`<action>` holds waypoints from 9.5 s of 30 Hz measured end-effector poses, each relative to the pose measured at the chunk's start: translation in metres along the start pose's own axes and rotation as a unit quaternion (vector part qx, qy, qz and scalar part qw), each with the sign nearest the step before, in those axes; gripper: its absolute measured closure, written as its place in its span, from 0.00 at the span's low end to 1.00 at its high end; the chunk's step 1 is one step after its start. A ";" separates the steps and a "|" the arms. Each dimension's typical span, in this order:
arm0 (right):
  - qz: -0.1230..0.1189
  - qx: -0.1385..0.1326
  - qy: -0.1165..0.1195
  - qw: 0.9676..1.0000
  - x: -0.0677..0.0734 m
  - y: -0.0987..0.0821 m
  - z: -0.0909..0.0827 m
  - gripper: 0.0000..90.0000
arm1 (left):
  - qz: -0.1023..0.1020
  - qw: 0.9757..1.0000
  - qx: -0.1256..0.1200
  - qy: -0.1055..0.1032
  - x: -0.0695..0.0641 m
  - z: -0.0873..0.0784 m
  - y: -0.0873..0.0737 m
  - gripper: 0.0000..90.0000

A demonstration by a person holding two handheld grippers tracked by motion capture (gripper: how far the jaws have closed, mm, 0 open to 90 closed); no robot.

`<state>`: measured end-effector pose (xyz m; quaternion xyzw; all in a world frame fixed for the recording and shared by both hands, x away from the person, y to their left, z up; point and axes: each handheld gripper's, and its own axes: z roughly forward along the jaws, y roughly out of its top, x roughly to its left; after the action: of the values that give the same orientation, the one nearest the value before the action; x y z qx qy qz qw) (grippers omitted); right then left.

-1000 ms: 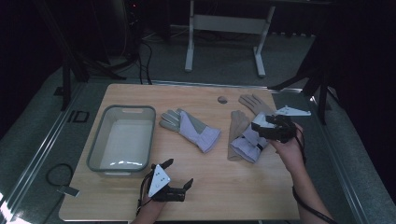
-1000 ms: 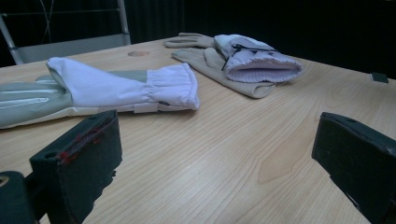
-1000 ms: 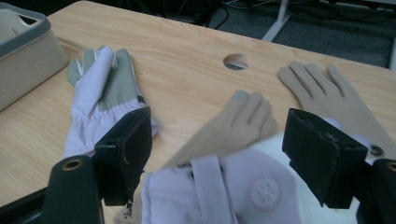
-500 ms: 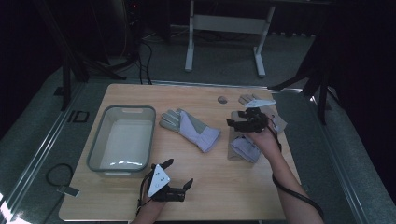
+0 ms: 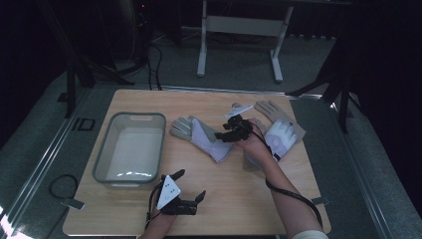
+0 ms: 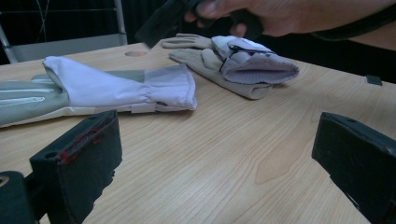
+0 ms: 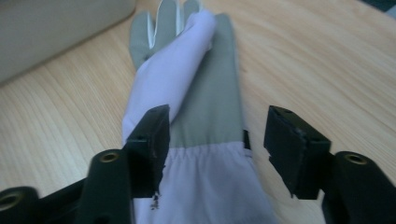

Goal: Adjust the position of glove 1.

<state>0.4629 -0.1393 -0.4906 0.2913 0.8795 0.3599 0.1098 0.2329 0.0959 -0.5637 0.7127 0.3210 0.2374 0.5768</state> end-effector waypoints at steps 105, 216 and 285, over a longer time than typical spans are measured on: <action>0.241 -0.061 -0.146 0.958 0.051 -0.054 -0.053 0.72 | -0.005 1.000 0.004 -0.003 0.000 0.001 0.000 0.02; 0.241 0.052 -0.125 0.961 -0.047 -0.131 -0.144 0.57 | -0.008 1.000 0.005 0.000 0.001 0.001 0.001 0.02; 0.234 0.093 -0.071 0.965 0.042 0.015 -0.080 0.86 | -0.005 1.000 0.003 0.000 0.000 0.001 0.000 0.02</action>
<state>0.4027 -0.1515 -0.4223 0.5226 0.8067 0.2701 0.0574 0.2334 0.0952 -0.5635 0.7128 0.3252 0.2335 0.5758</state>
